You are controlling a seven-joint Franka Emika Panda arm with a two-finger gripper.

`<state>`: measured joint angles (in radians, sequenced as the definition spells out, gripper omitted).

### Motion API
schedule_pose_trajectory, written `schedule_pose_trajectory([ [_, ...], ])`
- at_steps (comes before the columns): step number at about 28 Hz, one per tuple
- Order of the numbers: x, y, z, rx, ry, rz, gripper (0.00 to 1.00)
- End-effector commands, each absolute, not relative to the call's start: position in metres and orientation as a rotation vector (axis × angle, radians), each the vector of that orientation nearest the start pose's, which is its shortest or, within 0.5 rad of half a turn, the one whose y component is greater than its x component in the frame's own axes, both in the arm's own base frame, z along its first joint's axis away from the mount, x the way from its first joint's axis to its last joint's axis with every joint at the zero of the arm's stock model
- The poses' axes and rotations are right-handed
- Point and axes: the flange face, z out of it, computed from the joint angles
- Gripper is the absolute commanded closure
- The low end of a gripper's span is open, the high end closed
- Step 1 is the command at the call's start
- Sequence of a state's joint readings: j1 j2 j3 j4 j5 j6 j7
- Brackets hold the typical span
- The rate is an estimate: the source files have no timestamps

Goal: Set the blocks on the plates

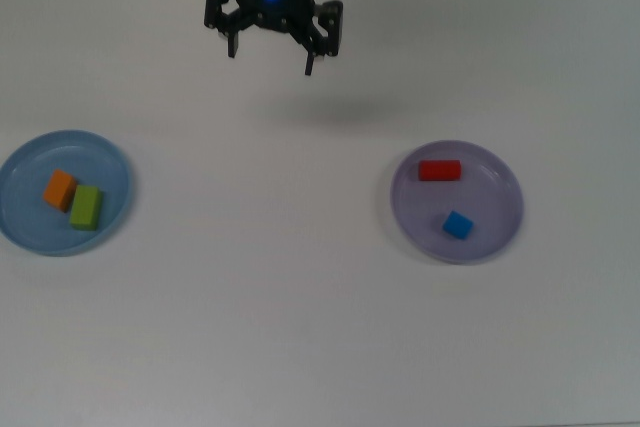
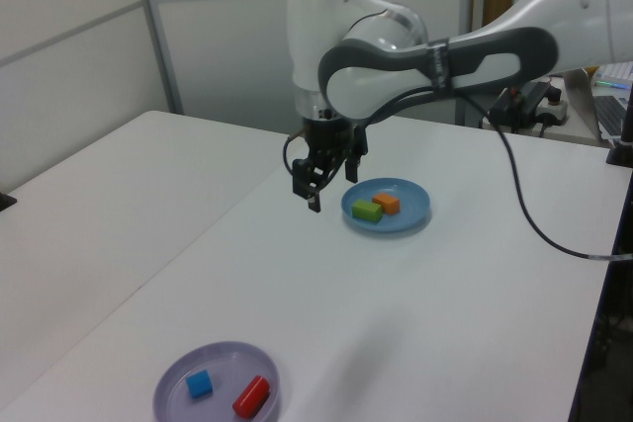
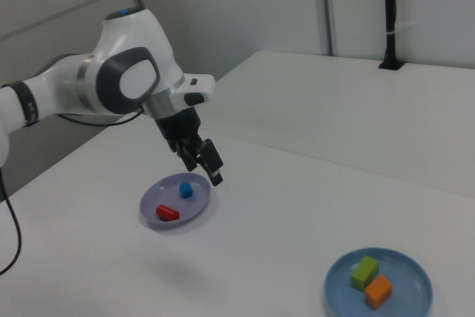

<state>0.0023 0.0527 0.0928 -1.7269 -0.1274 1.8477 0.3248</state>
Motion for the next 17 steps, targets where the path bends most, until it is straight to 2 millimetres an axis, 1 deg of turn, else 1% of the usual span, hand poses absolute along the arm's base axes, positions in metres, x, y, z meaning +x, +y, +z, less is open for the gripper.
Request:
schedule_pose_trajectory([
  [1, 0.564, 0.016, 0.560, -3.228, 0.252, -0.066, 0.00],
  [3, 0.563, 0.008, 0.570, -3.221, 0.239, -0.048, 0.00],
  [4, 0.562, 0.001, 0.579, -3.213, 0.221, -0.029, 0.00],
  [6, 0.561, -0.007, 0.593, -3.206, 0.199, -0.027, 0.00],
  [9, 0.559, -0.025, 0.607, -3.194, 0.170, -0.007, 0.00],
  [12, 0.559, -0.031, 0.613, -3.185, 0.171, -0.023, 0.00],
  [13, 0.559, -0.032, 0.612, -3.186, 0.173, -0.020, 0.00],
  [15, 0.559, -0.034, 0.619, -3.185, 0.181, -0.042, 0.00],
  [17, 0.559, -0.042, 0.624, -3.179, 0.215, -0.056, 0.00],
])
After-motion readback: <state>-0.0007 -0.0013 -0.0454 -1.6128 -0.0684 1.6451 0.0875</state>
